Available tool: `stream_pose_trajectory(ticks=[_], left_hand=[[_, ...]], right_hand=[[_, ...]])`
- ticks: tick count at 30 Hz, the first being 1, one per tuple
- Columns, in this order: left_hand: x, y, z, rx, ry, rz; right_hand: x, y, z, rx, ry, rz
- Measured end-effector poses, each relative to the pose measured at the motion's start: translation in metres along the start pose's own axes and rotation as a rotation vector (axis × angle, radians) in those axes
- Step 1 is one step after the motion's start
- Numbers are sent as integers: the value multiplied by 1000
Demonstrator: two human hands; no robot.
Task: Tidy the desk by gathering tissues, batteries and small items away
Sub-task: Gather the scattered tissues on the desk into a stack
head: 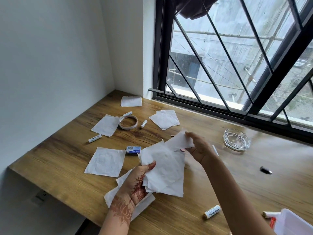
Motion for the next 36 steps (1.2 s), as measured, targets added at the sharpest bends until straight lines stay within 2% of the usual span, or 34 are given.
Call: stream_pose_trajectory(ticks=[4, 8, 14, 18, 22, 26, 29, 36], left_hand=[[-4, 0, -1, -11, -95, 37], [-6, 9, -8, -45, -221, 151], [-9, 10, -1, -18, -288, 145], [-6, 9, 4, 64, -340, 128], [-11, 11, 5, 125, -387, 124], [-21, 12, -1, 87, -362, 150], [-24, 15, -12, -2, -335, 175], [-27, 27, -23, -149, -317, 155]], right_hand=[[28, -16, -12, -142, -22, -291], [37, -48, -4, -270, -290, -590], [-6, -88, 48, -103, -673, -786], [-48, -100, 76, -68, -941, -912], [-68, -100, 89, -18, -1069, -853], [-50, -95, 90, -11, -936, -888], [-20, -70, 83, -160, -838, -892], [26, 46, 46, -459, -870, -630]])
Point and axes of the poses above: each hand's wrist, its own y-axis towards the middle knuckle, its own z-axis out of the palm, x = y × z, the point moved 4 cm from there along y, towards the middle knuckle, and after that the axes turned 11 degrees about z, right-handed, at the moved point
